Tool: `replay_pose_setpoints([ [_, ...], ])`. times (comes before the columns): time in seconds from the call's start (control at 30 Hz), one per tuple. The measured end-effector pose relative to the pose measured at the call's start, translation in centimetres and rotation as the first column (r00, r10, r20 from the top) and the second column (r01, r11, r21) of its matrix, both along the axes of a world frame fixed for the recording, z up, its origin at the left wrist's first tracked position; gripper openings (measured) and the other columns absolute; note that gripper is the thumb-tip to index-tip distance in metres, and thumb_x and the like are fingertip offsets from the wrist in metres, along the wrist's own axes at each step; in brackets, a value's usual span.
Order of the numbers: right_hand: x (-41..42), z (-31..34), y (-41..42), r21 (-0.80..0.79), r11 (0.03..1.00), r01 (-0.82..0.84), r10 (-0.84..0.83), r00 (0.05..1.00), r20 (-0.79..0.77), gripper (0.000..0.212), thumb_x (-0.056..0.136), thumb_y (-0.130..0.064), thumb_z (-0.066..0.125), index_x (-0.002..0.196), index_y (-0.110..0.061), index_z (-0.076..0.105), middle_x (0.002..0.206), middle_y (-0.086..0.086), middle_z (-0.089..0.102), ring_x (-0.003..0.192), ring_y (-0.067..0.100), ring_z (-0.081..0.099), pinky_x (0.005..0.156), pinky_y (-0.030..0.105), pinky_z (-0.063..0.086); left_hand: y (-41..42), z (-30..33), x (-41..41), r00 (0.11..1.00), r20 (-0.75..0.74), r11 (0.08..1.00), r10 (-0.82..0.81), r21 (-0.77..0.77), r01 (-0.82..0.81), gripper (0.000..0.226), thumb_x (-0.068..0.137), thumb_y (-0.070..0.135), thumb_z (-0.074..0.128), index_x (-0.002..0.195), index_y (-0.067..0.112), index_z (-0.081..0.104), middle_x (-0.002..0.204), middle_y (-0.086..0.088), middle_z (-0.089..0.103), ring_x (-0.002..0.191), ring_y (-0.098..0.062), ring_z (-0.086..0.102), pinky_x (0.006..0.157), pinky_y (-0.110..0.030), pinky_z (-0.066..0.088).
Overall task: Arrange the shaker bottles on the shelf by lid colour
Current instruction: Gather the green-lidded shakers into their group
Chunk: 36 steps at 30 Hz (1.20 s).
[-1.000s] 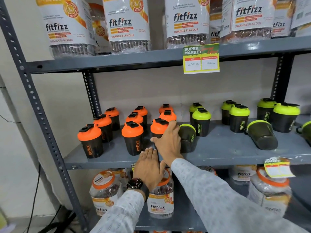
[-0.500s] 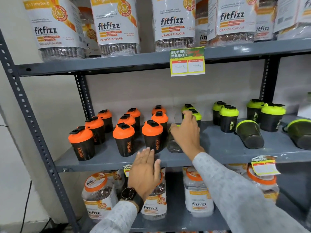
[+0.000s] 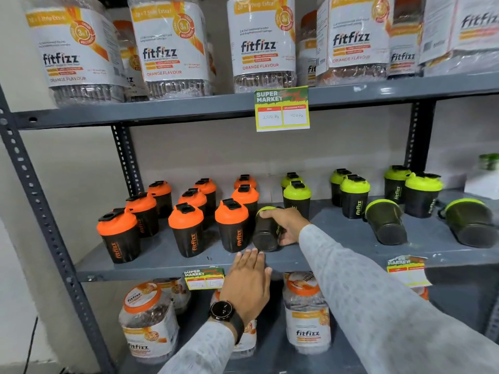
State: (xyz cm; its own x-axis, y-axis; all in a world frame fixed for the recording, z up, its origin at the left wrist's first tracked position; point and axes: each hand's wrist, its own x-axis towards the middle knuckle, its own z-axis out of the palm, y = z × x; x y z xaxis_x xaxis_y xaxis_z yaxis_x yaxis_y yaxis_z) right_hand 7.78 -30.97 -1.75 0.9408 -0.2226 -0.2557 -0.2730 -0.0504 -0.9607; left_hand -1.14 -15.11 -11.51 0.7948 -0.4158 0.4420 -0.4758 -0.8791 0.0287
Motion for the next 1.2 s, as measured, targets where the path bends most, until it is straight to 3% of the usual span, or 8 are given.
replay_pose_setpoints([
  [0.1,-0.2,-0.1,-0.4,-0.017,0.992,0.128,-0.125,0.984,0.127,0.098,0.039,-0.045,0.094,0.124,-0.02,0.056,0.118,0.011,0.067,0.1,0.037,0.07,0.07,0.059,0.064,-0.3,0.1,-0.3,1.0,-0.017,1.0,0.022,-0.016,-0.022,0.061,0.105,0.042,0.019,0.154,0.009,0.036,0.161,-0.012,0.037,0.151,-0.024,0.03,0.127,-0.037,0.011],
  [0.2,-3.0,1.0,-1.7,-0.193,0.927,0.321,-0.241,0.907,0.346,0.087,0.053,-0.058,0.086,0.128,-0.031,0.051,0.12,0.006,0.067,0.109,0.035,0.064,0.081,0.046,0.062,-1.2,0.6,0.1,1.0,-0.018,0.999,0.018,-0.03,-0.019,0.06,0.105,0.041,0.02,0.152,0.008,0.04,0.159,-0.014,0.042,0.15,-0.026,0.033,0.126,-0.04,0.016],
  [0.33,-5.6,0.8,-3.9,-0.419,0.726,0.545,-0.255,0.78,0.572,0.085,0.07,-0.052,0.087,0.134,-0.021,0.04,0.132,0.015,0.058,0.113,0.043,0.062,0.083,0.044,0.049,-3.3,1.0,0.8,0.998,-0.055,1.0,0.003,-0.019,-0.005,0.063,0.105,0.043,0.02,0.154,0.007,0.036,0.162,-0.015,0.036,0.152,-0.027,0.027,0.127,-0.042,0.011],
  [0.57,-6.2,-2.4,-4.0,-0.608,0.476,0.635,-0.207,0.753,0.625,0.087,0.07,-0.043,0.093,0.133,-0.016,0.04,0.125,0.016,0.048,0.109,0.043,0.061,0.07,0.047,0.057,-3.6,0.7,1.0,0.998,-0.044,0.999,0.034,-0.012,-0.035,0.061,0.106,0.042,0.021,0.154,0.009,0.037,0.161,-0.013,0.038,0.151,-0.026,0.03,0.127,-0.039,0.012],
  [0.77,-5.8,-2.7,-2.8,-0.635,0.421,0.648,-0.232,0.754,0.615,0.089,0.07,-0.044,0.093,0.135,-0.013,0.04,0.125,0.019,0.046,0.107,0.042,0.058,0.065,0.045,0.058,-3.5,0.9,0.9,0.998,-0.063,1.0,0.019,-0.009,-0.019,0.061,0.106,0.043,0.023,0.155,0.009,0.034,0.163,-0.012,0.035,0.152,-0.026,0.028,0.127,-0.039,0.011],
  [1.0,-7.3,-2.9,-3.5,-0.596,0.48,0.644,-0.225,0.747,0.626,0.106,0.07,-0.064,0.085,0.147,-0.014,0.032,0.132,0.017,0.046,0.114,0.041,0.055,0.082,0.048,0.056,-3.3,0.6,1.0,0.998,-0.052,1.0,0.021,-0.005,-0.021,0.065,0.104,0.046,0.017,0.156,0.01,0.033,0.163,-0.012,0.034,0.152,-0.025,0.027,0.127,-0.039,0.01],
  [1.1,-9.3,-2.7,-6.1,-0.521,0.489,0.7,-0.21,0.674,0.708,0.09,0.08,-0.062,0.076,0.145,-0.01,0.041,0.128,0.018,0.052,0.113,0.042,0.057,0.087,0.049,0.053,-4.4,0.3,0.4,1.0,-0.019,0.991,-0.001,-0.133,-0.002,0.067,0.102,0.046,0.019,0.154,0.008,0.037,0.161,-0.014,0.037,0.152,-0.026,0.029,0.127,-0.045,0.012],
  [1.2,-11.1,-2.4,-10.9,-0.5,0.403,0.766,-0.223,0.612,0.758,0.067,0.087,-0.051,0.074,0.134,-0.007,0.053,0.121,0.018,0.057,0.11,0.043,0.058,0.089,0.05,0.051,-8.0,-0.1,-0.9,0.983,0.086,0.971,-0.164,-0.16,0.176,0.059,0.103,0.04,0.031,0.15,0.006,0.044,0.158,-0.016,0.042,0.15,-0.028,0.033,0.125,-0.05,0.02],
])
